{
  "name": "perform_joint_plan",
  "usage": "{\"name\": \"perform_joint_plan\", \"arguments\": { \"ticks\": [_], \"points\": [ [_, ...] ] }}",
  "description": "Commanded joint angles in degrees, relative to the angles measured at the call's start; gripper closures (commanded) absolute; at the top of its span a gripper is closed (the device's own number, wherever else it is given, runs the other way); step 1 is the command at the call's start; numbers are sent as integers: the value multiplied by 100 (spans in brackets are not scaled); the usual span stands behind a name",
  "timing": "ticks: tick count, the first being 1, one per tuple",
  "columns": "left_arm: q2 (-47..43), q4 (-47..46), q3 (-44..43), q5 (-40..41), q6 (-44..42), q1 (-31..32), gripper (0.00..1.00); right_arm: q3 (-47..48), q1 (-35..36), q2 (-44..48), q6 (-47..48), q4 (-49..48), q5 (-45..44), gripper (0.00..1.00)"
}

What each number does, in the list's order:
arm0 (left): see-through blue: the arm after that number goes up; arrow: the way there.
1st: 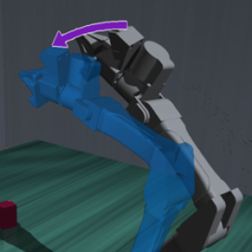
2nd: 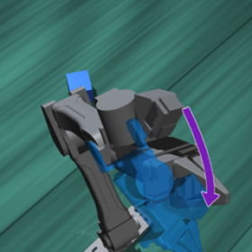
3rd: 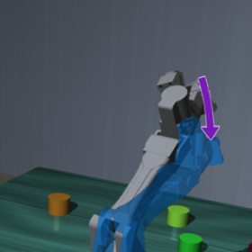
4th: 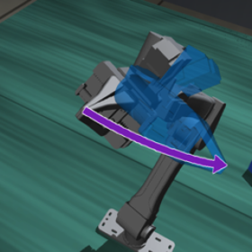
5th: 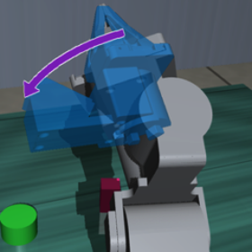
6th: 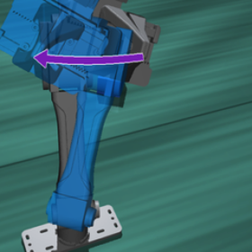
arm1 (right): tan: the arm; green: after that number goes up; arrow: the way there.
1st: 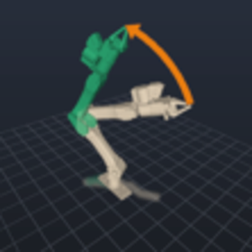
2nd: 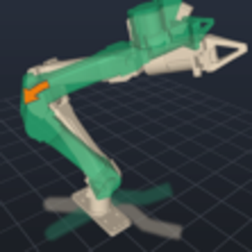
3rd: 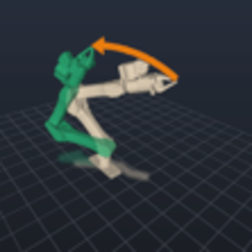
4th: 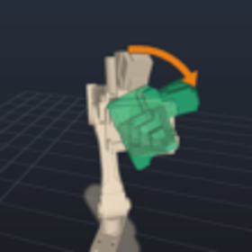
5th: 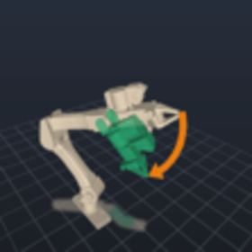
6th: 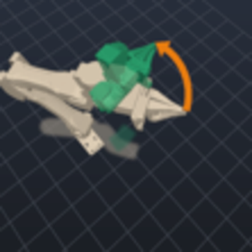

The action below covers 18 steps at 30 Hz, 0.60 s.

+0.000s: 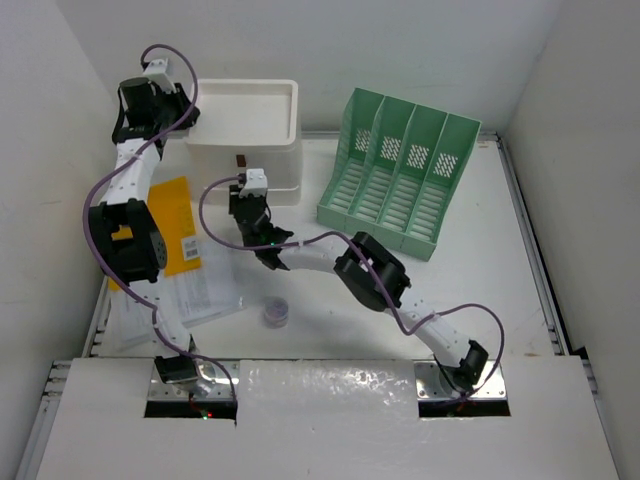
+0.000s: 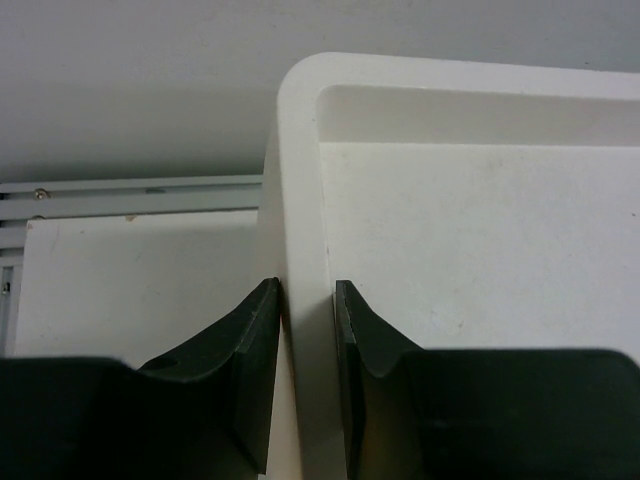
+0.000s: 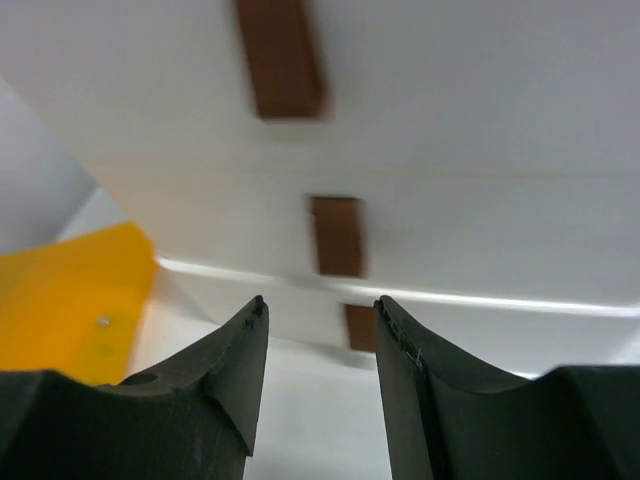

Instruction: Organize the desk

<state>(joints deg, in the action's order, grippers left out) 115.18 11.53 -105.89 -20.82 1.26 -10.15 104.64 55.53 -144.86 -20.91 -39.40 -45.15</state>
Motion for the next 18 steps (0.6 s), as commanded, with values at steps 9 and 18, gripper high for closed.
{"name": "perform_joint_plan", "arguments": {
  "ticks": [9, 18],
  "points": [
    [-276, 737, 1324, -1301, 1209, 5, 100, 962, -15, -614, 157, 679, -856, 56],
    [-1233, 579, 2843, -1566, 2413, -110, 100, -918, -437, 589, -160, -216, 664, 53]
  ]
}}
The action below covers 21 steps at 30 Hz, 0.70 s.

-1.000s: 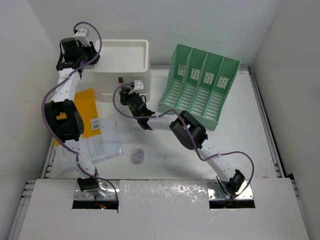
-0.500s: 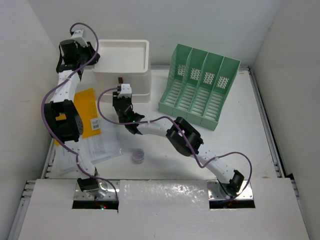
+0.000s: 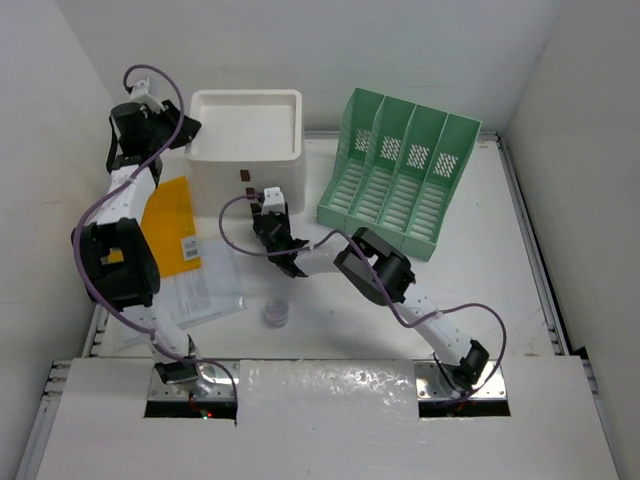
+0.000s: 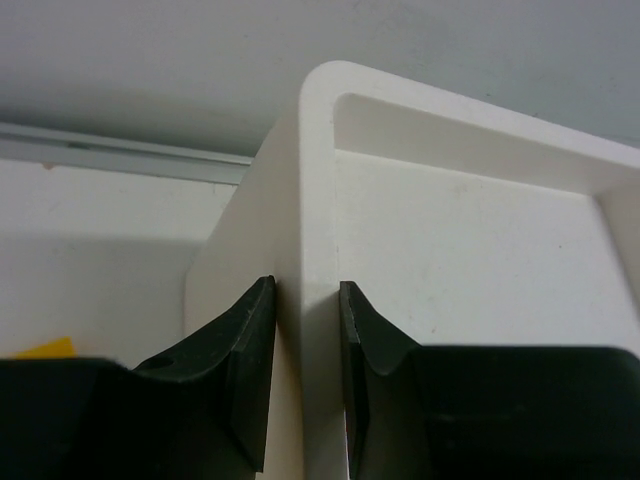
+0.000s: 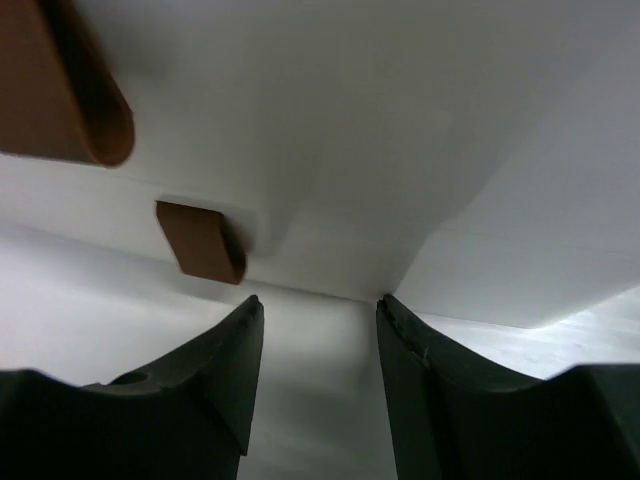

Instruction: Organize the desk

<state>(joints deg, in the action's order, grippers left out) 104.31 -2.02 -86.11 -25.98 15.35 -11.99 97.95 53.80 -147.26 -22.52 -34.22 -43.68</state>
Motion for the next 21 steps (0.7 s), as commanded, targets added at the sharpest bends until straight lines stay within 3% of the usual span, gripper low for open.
{"name": "perform_joint_plan", "arguments": {
  "ticks": [1, 5, 9, 16, 21],
  "points": [
    [-313, 1855, 954, -1032, 1144, 83, 100, -572, -265, 926, 229, -831, 701, 51],
    [-710, 1626, 1480, -717, 1846, 83, 100, -1469, -265, 1331, 537, -1550, 1168, 47],
    [-1088, 1441, 1887, -593, 2401, 83, 100, -1796, -256, 1437, 714, -1973, 1625, 45],
    [-1474, 1705, 2054, -786, 3051, 83, 100, -1578, -344, 1350, 723, -2019, 1705, 43],
    [-1677, 1565, 2230, -760, 3167, 74, 100, -1315, -397, 1121, 653, -2203, 1529, 50]
  ]
}}
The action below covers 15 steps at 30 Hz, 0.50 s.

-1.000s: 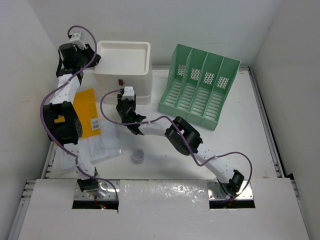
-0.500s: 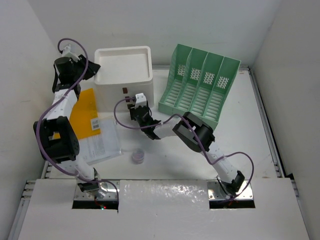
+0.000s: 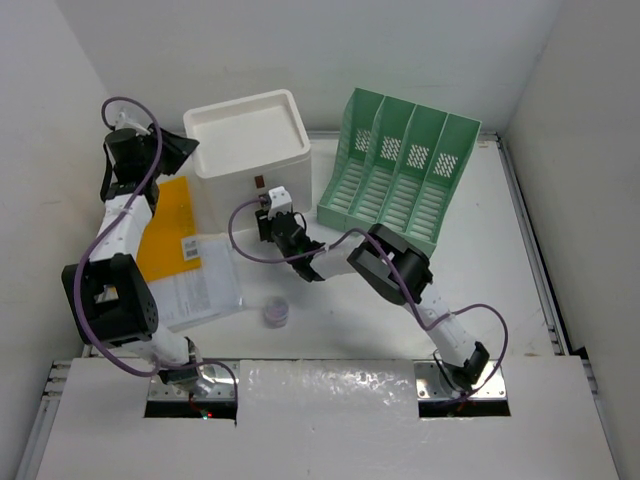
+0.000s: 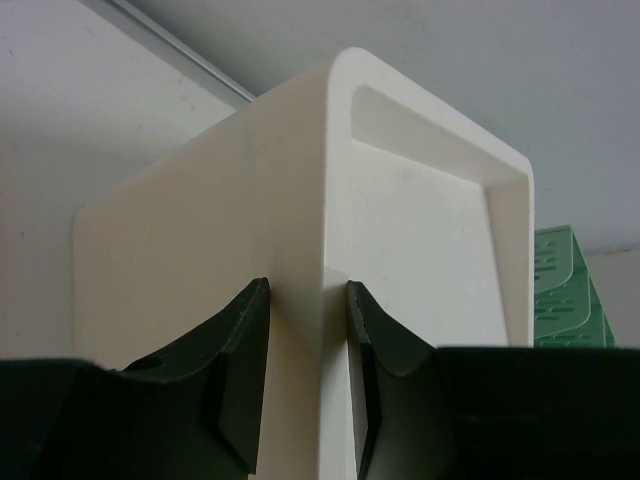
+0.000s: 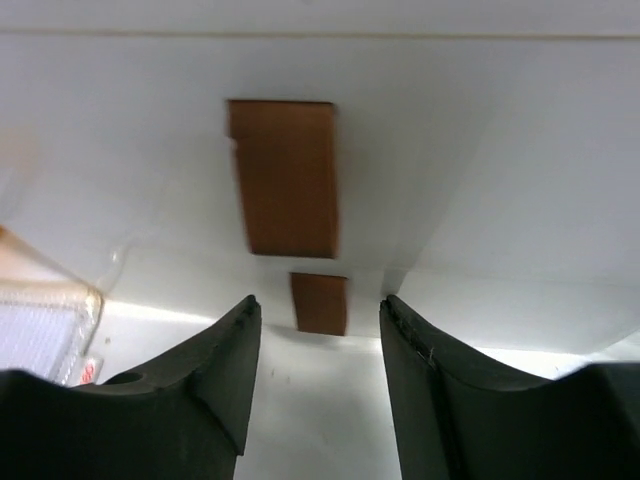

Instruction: Organize the desk

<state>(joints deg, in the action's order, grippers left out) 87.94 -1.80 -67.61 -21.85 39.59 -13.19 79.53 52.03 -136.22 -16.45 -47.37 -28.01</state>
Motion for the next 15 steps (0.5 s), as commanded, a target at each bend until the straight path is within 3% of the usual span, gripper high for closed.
{"name": "perform_joint_plan", "arguments": {
  "ticks": [1, 8, 11, 15],
  "points": [
    [-23, 1525, 389, -1190, 778, 194, 100, 624, -228, -105, 45, -888, -47, 51],
    [258, 1560, 249, -1278, 699, 194, 100, 1074, -228, -440, 124, -1125, -231, 69],
    [372, 1543, 196, -1366, 638, 203, 100, 951, -237, -414, 177, -1212, -293, 72],
    [531, 1630, 21, -1419, 488, 194, 100, 696, -351, -352, 168, -1467, -214, 87]
  ]
}}
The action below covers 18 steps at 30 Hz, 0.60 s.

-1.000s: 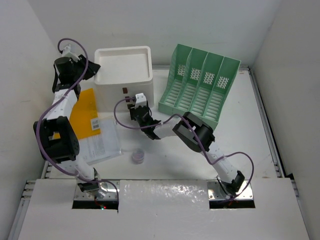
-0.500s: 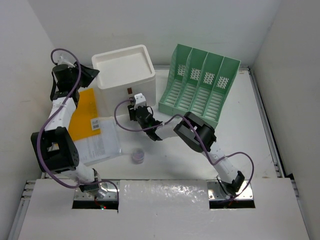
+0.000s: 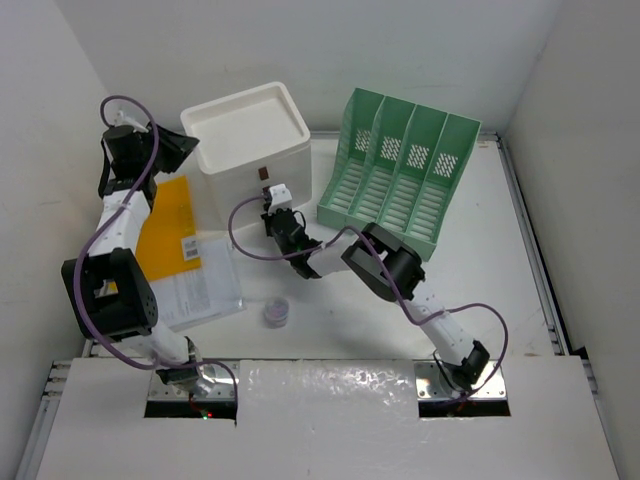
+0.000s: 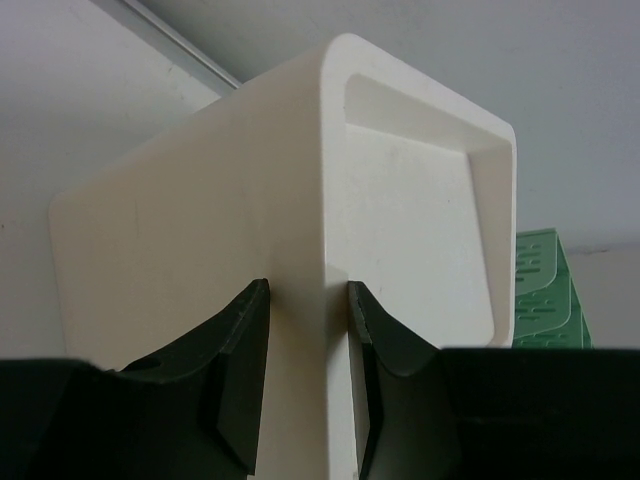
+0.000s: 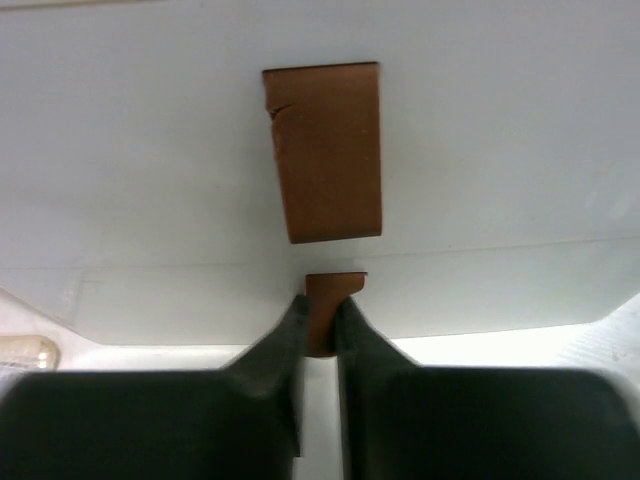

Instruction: Organize the desk

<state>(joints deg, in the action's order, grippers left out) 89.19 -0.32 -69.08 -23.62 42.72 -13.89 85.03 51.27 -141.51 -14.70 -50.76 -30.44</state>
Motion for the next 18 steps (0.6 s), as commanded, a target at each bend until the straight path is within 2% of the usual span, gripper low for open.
{"name": "perform_joint_plan", "arguments": {
  "ticks": [1, 2, 11, 18],
  "points": [
    [433, 1491, 149, -1259, 158, 264, 100, 84, -292, 194, -24, -1181, 159, 95],
    [485, 1508, 132, -1268, 123, 264, 100, 49, -310, 220, -7, -1216, 222, 100],
    [714, 1614, -193, -1110, 122, 203, 100, -1128, -372, 782, 29, -1761, 1074, 100],
    [784, 1482, -492, -856, 272, -43, 100, -2280, -56, 1529, 64, -2095, 1364, 100]
  ]
}}
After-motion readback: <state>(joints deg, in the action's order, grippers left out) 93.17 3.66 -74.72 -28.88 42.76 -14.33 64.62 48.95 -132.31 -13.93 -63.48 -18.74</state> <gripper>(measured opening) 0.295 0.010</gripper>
